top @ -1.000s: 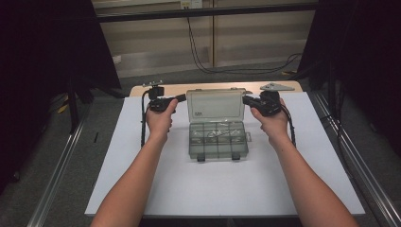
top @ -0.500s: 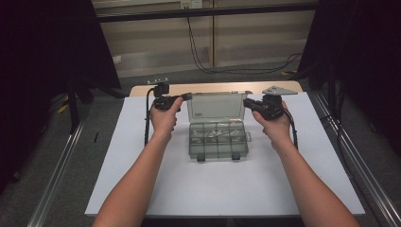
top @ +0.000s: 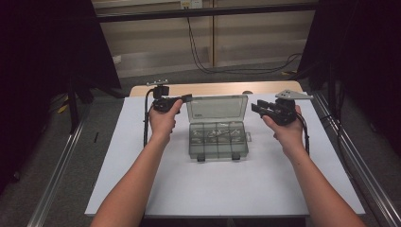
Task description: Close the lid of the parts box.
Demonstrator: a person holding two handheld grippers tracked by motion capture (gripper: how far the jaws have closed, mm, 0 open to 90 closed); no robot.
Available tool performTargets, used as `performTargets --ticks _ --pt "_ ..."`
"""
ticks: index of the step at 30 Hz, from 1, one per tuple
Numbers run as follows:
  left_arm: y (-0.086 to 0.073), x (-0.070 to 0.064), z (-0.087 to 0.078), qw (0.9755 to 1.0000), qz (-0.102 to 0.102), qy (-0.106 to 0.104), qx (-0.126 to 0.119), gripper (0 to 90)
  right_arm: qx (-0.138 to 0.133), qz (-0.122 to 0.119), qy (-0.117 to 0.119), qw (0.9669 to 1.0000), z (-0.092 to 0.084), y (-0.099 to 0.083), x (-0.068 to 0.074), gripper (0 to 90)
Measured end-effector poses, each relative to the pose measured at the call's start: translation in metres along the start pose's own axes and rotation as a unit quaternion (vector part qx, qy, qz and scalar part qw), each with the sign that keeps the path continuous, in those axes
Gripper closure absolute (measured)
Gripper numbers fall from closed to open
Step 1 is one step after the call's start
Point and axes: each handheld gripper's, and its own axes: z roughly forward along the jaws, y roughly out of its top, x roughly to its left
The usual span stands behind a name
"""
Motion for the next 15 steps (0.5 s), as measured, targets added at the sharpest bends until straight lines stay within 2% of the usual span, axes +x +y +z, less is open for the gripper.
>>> performTargets --ticks 2,4,8,11,15 --pt "-0.001 -0.002 -0.001 1.0000 0.001 -0.002 -0.003 90.0 0.004 0.015 -0.007 0.9999 -0.002 0.003 -0.003 76.7" --pt "-0.002 -0.003 -0.002 1.0000 0.002 -0.007 -0.002 90.0 0.008 0.019 -0.010 0.9997 -0.002 0.006 -0.003 82.0" --pt "-0.003 -0.007 -0.003 0.9999 0.012 -0.009 0.005 90.0 0.011 0.018 -0.021 0.9995 0.002 0.009 0.002 86.6" --pt "-0.004 -0.008 -0.006 0.9996 0.022 -0.013 0.008 90.0 0.012 0.030 -0.021 0.9993 0.005 0.010 0.004 90.0" --pt "-0.006 -0.012 -0.009 0.9993 0.033 -0.014 0.010 90.0 0.012 0.039 -0.018 0.9990 0.006 0.011 0.007 90.0"
